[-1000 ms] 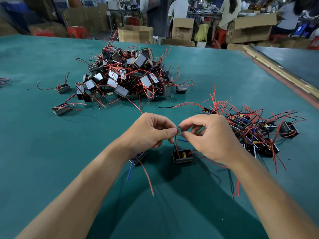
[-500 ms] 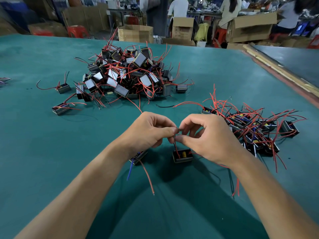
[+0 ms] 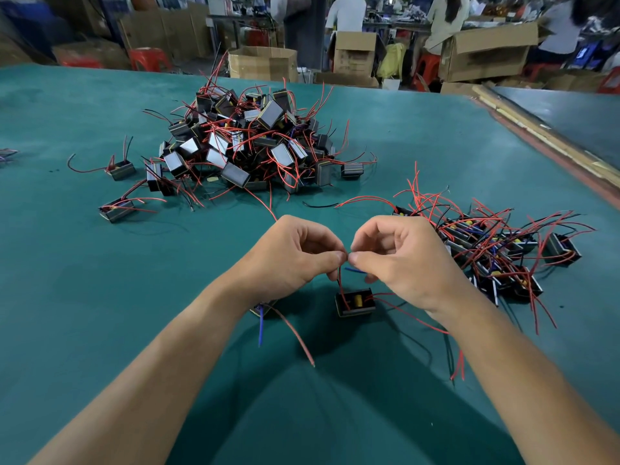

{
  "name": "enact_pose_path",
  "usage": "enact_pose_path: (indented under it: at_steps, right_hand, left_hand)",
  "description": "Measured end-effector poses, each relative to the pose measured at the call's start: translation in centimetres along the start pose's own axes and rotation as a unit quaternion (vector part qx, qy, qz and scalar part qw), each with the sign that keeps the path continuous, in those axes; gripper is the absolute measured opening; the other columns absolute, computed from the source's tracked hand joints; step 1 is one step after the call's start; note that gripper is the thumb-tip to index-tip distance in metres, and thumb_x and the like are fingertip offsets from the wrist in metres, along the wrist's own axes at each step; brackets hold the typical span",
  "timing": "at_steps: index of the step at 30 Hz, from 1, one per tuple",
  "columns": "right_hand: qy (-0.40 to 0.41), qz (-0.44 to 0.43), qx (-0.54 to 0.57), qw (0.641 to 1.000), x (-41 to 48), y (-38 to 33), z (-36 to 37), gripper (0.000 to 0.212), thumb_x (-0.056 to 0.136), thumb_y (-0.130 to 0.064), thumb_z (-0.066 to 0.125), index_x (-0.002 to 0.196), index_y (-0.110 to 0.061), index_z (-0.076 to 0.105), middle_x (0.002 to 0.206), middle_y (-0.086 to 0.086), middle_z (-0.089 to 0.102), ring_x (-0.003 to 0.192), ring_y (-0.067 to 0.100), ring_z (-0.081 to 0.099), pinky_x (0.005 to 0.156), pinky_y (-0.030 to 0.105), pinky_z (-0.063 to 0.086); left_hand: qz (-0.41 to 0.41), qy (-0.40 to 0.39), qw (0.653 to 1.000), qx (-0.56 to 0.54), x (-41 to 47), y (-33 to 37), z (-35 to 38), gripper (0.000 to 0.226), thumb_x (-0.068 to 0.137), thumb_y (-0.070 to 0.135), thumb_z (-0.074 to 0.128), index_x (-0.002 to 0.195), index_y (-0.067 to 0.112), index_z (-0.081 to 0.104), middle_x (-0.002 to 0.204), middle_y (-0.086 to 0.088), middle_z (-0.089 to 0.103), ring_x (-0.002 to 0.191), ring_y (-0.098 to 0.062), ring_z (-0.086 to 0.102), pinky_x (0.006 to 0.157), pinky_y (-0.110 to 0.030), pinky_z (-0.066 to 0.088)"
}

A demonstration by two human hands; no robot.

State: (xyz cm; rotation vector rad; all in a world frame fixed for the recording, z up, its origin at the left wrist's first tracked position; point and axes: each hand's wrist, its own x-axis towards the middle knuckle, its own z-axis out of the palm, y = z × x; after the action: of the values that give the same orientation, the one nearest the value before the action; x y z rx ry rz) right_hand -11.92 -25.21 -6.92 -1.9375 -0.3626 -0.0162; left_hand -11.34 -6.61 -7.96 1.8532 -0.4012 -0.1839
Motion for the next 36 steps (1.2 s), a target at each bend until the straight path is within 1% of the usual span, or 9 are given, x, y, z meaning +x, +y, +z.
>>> enact_pose_path:
  at_steps: [4, 8, 14, 18, 22, 24, 30, 34, 36]
  right_hand:
    - [0.007, 0.091, 0.105, 0.990, 0.1, -0.3, 0.1, 0.021, 0.083, 0.006, 0.069, 0.071, -0.011, 0.065, 0.053, 0.000, 0.063, 0.042, 0.007, 0.048, 0.047, 0.024, 0.052]
    - [-0.009, 0.076, 0.116, 0.990, 0.0, -0.6, -0.3, 0.020, 0.090, 0.005, 0.061, 0.081, -0.010, 0.069, 0.063, 0.001, 0.070, 0.046, 0.007, 0.051, 0.051, 0.023, 0.054]
    - [-0.020, -0.021, 0.013, 0.999, -0.2, -0.2, -0.9, 0.029, 0.084, 0.007, 0.069, 0.079, -0.021, 0.075, 0.075, 0.003, 0.077, 0.071, 0.019, 0.073, 0.061, 0.024, 0.057]
    - [-0.048, -0.052, -0.025, 0.997, -0.3, -0.1, -0.9, 0.026, 0.082, 0.002, 0.076, 0.081, -0.024, 0.077, 0.073, -0.007, 0.076, 0.065, 0.005, 0.067, 0.065, 0.021, 0.056]
    - [-0.036, -0.057, -0.054, 0.996, -0.3, 0.1, -0.8, 0.024, 0.078, -0.003, 0.081, 0.081, -0.026, 0.077, 0.076, -0.004, 0.076, 0.066, 0.009, 0.065, 0.071, 0.037, 0.057]
    - [-0.031, -0.059, -0.062, 0.996, -0.2, 0.2, -0.7, 0.023, 0.076, -0.006, 0.083, 0.080, -0.027, 0.077, 0.075, -0.004, 0.075, 0.063, 0.009, 0.062, 0.069, 0.040, 0.056]
    - [-0.024, -0.085, -0.075, 0.993, -0.1, 0.5, -0.8, 0.008, 0.078, -0.018, 0.083, 0.076, -0.023, 0.077, 0.068, -0.004, 0.071, 0.058, 0.009, 0.057, 0.058, 0.036, 0.050]
    - [0.001, -0.095, -0.108, 0.990, -0.1, 0.4, -0.6, 0.016, 0.081, -0.029, 0.073, 0.067, -0.021, 0.072, 0.060, -0.007, 0.067, 0.053, 0.004, 0.054, 0.054, 0.025, 0.046]
    - [0.001, -0.079, -0.100, 0.992, 0.0, 0.5, -0.5, 0.020, 0.084, -0.024, 0.071, 0.065, -0.018, 0.071, 0.059, -0.003, 0.067, 0.052, 0.011, 0.056, 0.056, 0.032, 0.049]
  left_hand:
    - [0.028, -0.008, 1.000, 0.007, -0.1, 0.0, 0.2, 0.010, 0.090, 0.000, 0.065, 0.082, 0.000, 0.071, 0.059, 0.006, 0.067, 0.042, 0.004, 0.048, 0.046, -0.004, 0.034]
    - [0.013, -0.004, 1.000, 0.002, -0.1, 0.3, 0.1, 0.015, 0.093, 0.005, 0.063, 0.081, 0.008, 0.072, 0.059, 0.004, 0.066, 0.039, -0.003, 0.039, 0.041, -0.012, 0.031]
    - [-0.027, -0.008, 0.999, -0.045, -0.1, 0.6, -0.2, 0.015, 0.094, 0.002, 0.059, 0.083, 0.004, 0.069, 0.058, -0.002, 0.060, 0.040, -0.012, 0.035, 0.039, -0.017, 0.027]
    - [-0.034, -0.012, 0.998, -0.042, -0.2, 0.6, -0.2, 0.017, 0.094, 0.003, 0.060, 0.080, 0.006, 0.070, 0.058, -0.003, 0.060, 0.041, -0.013, 0.035, 0.040, -0.018, 0.027]
    - [-0.037, -0.018, 0.998, -0.042, -0.3, 0.8, -0.3, 0.018, 0.094, 0.005, 0.060, 0.079, 0.008, 0.070, 0.058, -0.002, 0.061, 0.043, -0.013, 0.035, 0.041, -0.019, 0.026]
    - [-0.039, -0.019, 0.998, -0.044, -0.3, 0.8, -0.3, 0.017, 0.094, 0.005, 0.060, 0.079, 0.008, 0.069, 0.057, -0.001, 0.061, 0.045, -0.015, 0.034, 0.042, -0.021, 0.025]
    - [-0.036, -0.029, 0.998, -0.036, -0.3, 0.7, -0.3, 0.017, 0.094, 0.005, 0.060, 0.080, 0.006, 0.070, 0.058, 0.000, 0.062, 0.043, -0.012, 0.034, 0.042, -0.019, 0.026]
    - [-0.026, -0.038, 0.999, -0.027, -0.3, 0.3, -0.3, 0.014, 0.092, 0.011, 0.065, 0.084, 0.002, 0.071, 0.059, -0.001, 0.063, 0.042, -0.010, 0.034, 0.040, -0.017, 0.028]
    - [-0.019, -0.045, 0.998, -0.032, -0.3, 0.2, -0.3, 0.014, 0.092, 0.011, 0.065, 0.081, 0.009, 0.074, 0.060, -0.001, 0.064, 0.043, -0.010, 0.034, 0.041, -0.017, 0.028]
